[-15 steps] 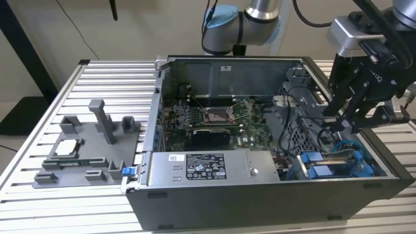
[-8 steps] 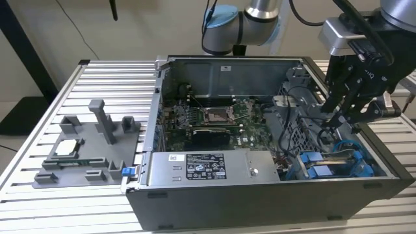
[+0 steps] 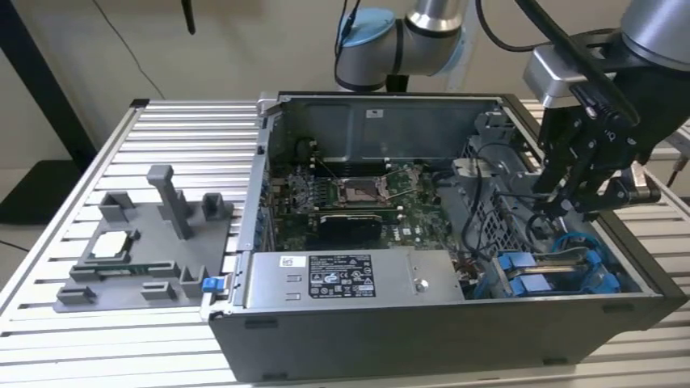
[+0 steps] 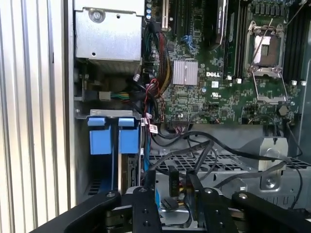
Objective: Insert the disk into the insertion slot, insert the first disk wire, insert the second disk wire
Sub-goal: 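Insert the disk into the insertion slot, then insert the first disk wire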
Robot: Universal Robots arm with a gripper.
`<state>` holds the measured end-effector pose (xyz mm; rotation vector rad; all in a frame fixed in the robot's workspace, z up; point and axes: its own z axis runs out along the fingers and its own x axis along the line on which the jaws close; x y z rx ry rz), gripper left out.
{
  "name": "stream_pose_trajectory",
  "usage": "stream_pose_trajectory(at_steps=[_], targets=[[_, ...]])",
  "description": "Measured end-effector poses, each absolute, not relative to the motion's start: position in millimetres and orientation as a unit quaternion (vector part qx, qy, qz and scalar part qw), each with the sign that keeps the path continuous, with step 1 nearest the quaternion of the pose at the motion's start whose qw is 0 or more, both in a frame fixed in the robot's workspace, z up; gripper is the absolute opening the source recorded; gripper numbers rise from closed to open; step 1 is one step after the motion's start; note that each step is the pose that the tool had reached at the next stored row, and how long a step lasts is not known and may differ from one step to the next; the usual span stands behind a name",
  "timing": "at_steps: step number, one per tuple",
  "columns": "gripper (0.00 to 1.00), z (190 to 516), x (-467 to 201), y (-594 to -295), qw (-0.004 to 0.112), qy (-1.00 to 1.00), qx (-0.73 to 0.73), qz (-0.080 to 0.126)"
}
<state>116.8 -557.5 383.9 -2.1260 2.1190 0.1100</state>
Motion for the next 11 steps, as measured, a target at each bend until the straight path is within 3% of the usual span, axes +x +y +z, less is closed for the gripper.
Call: stream_pose_trajectory(at_steps=[4,5,11], targets=[[1.00,379.4,116.8,-557.3,0.073,0.703,-0.707,0.032],[0.00,379.0,116.8,-557.3,0.074,0.703,-0.707,0.032],[0.00,378.2,116.5,-557.3,0.076,0.703,-0.707,0.034]])
